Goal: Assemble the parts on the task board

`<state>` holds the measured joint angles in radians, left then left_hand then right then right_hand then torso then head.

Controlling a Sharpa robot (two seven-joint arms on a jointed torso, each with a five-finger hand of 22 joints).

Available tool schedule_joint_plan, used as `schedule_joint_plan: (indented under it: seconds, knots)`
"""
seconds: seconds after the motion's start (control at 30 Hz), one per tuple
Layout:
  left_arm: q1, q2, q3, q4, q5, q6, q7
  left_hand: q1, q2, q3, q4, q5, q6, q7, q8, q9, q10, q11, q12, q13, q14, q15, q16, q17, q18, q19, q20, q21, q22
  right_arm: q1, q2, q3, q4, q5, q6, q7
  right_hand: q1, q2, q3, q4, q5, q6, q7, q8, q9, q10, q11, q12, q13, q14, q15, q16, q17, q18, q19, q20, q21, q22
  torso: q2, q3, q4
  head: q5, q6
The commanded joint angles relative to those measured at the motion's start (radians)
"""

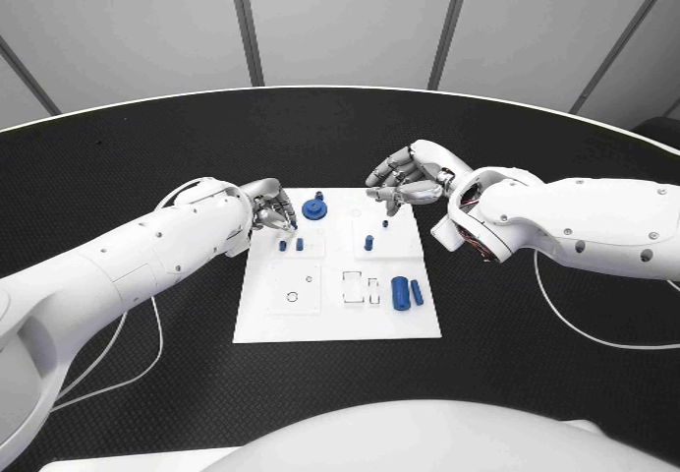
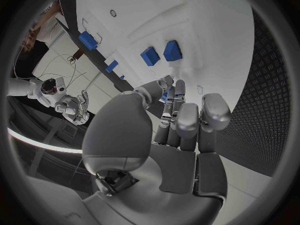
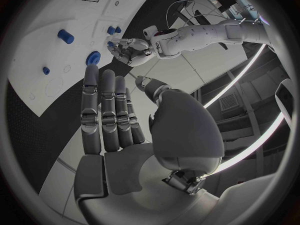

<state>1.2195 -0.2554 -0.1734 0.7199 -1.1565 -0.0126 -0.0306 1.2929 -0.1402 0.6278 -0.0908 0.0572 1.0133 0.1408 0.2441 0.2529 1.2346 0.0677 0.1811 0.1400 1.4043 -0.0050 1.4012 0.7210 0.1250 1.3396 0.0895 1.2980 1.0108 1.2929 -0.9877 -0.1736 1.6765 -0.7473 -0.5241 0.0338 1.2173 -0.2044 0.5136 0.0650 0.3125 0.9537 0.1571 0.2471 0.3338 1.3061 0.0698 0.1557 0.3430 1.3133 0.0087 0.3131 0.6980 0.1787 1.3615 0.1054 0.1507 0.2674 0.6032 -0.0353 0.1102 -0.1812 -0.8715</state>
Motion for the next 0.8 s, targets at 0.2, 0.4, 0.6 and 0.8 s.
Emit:
schedule_joint_plan:
  seconds: [0.2,0.4,0.6,0.8]
  knots:
    - [0.000,0.004,0.000,-0.002,0.000,0.001,0.001,0.001,0.007,0.001,-0.006,-0.005,-0.001,0.004,0.002,0.001,0.003,0.001,-0.005,0.001,-0.001,-0.004,-0.006,-0.001,-0.017,0.004,0.002,0.006,0.000,0.000,-0.001,0.000,0.001,0.000,0.000,0.000,0.007,0.004,0.006,0.000,0.005,-0.002,-0.002,0.005,0.002,-0.006,0.002,0.005,0.001,0.001,-0.002,-0.006,0.001,0.002,0.002,0.001,0.006,-0.001,0.001,0.0000,-0.0005,-0.001,-0.001]
    - [0.000,0.006,0.000,-0.004,0.000,0.001,0.001,0.000,0.007,0.001,-0.007,-0.005,-0.001,0.004,0.002,0.002,0.002,0.001,-0.005,0.001,-0.001,-0.004,-0.006,-0.002,-0.017,0.004,0.002,0.006,0.000,0.000,0.000,0.000,0.001,0.000,0.000,0.000,0.007,0.004,0.006,0.000,0.005,-0.002,-0.002,0.005,0.002,-0.006,0.002,0.005,0.001,0.001,-0.002,-0.006,0.001,0.002,0.002,0.001,0.006,-0.001,0.000,0.0002,-0.0002,-0.003,-0.001]
    - [0.000,0.006,0.000,-0.005,0.000,0.004,-0.002,0.001,0.008,0.001,-0.007,-0.005,-0.001,0.004,0.002,0.002,0.002,0.001,-0.005,0.001,-0.001,-0.004,-0.007,-0.003,-0.017,0.004,0.002,0.005,0.000,0.000,0.000,0.000,0.001,0.000,0.000,0.000,0.007,0.004,0.006,0.000,0.005,-0.002,-0.002,0.005,0.002,-0.006,0.002,0.005,0.001,0.001,-0.002,-0.006,0.001,0.002,0.002,0.001,0.006,-0.001,-0.001,0.0002,-0.0003,-0.004,-0.001]
    - [0.000,0.006,0.000,-0.008,0.000,0.008,-0.007,0.001,0.008,0.001,-0.007,-0.005,-0.001,0.004,0.002,0.002,0.002,0.001,-0.005,0.001,-0.001,-0.004,-0.007,-0.003,-0.017,0.004,0.002,0.005,0.000,0.000,-0.001,0.000,0.001,0.000,0.000,0.000,0.007,0.004,0.006,0.000,0.005,-0.002,-0.002,0.005,0.002,-0.006,0.002,0.005,0.001,0.001,-0.002,-0.006,0.001,0.002,0.002,0.001,0.006,-0.001,0.000,0.0005,0.0002,-0.004,-0.001]
